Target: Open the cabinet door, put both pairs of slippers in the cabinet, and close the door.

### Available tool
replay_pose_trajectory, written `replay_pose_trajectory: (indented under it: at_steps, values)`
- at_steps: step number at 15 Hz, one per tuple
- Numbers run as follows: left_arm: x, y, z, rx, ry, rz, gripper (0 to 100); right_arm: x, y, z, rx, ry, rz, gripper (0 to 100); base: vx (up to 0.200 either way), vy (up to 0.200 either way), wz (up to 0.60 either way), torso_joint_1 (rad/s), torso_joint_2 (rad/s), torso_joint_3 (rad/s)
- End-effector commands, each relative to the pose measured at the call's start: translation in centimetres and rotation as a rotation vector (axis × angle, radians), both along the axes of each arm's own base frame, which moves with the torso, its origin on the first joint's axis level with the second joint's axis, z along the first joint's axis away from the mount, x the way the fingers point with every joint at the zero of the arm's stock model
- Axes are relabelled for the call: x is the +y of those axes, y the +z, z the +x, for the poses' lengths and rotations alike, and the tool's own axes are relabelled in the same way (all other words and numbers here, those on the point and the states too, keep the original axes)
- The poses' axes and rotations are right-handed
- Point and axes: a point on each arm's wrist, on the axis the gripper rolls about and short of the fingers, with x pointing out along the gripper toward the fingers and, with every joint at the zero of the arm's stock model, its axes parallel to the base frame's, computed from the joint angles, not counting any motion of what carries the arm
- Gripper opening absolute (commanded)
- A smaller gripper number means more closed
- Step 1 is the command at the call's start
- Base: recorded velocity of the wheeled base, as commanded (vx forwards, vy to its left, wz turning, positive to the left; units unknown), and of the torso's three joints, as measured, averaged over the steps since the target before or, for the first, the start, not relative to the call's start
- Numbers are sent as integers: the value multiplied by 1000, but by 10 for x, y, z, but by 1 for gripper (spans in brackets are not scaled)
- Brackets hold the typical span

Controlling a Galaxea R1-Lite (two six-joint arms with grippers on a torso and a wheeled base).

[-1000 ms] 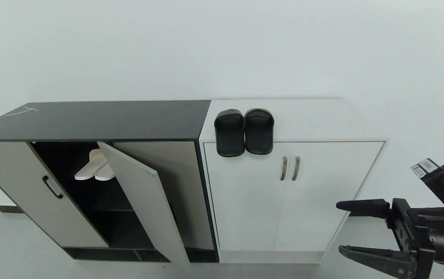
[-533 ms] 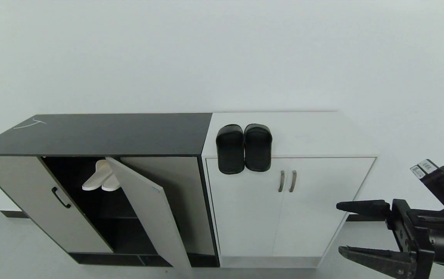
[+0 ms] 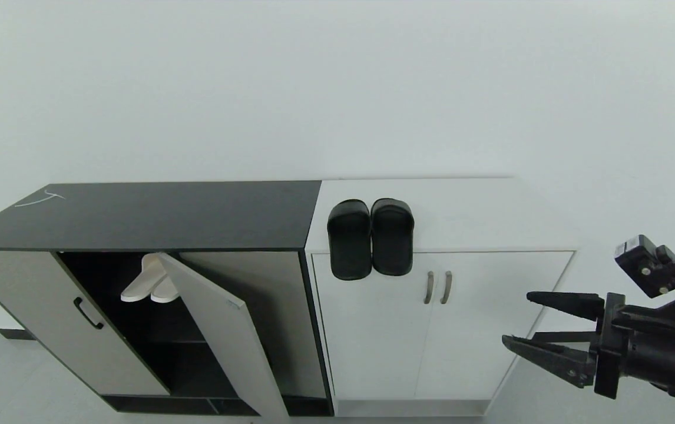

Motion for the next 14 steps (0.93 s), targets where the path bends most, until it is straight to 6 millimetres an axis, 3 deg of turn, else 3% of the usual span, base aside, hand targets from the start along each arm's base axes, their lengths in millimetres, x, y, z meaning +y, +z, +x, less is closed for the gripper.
replay_pose_trajectory:
  at_steps: [1,5,7,11,14]
  values:
    - [0,0,0,1,0,0,0,1,-1,1,-2,-42,-14,100,200,200,0,22,2,-2]
    - [0,0,0,1,2,-2,0,3,0,0,-6,-33,-15,100,0,50,0,4,-1,-2]
    - [0,0,0,1,2,-2,0,4,4,2,-17,-36,-8,100,0,200,0,12,7,-2]
    - [0,0,0,1,2,1,0,37,-7,11,113,-176,12,100,0,150,0,-2,-2,5]
    - [0,0,0,1,1,3,0,86,-2,30,106,-354,51,100,0,0,0,0,0,0]
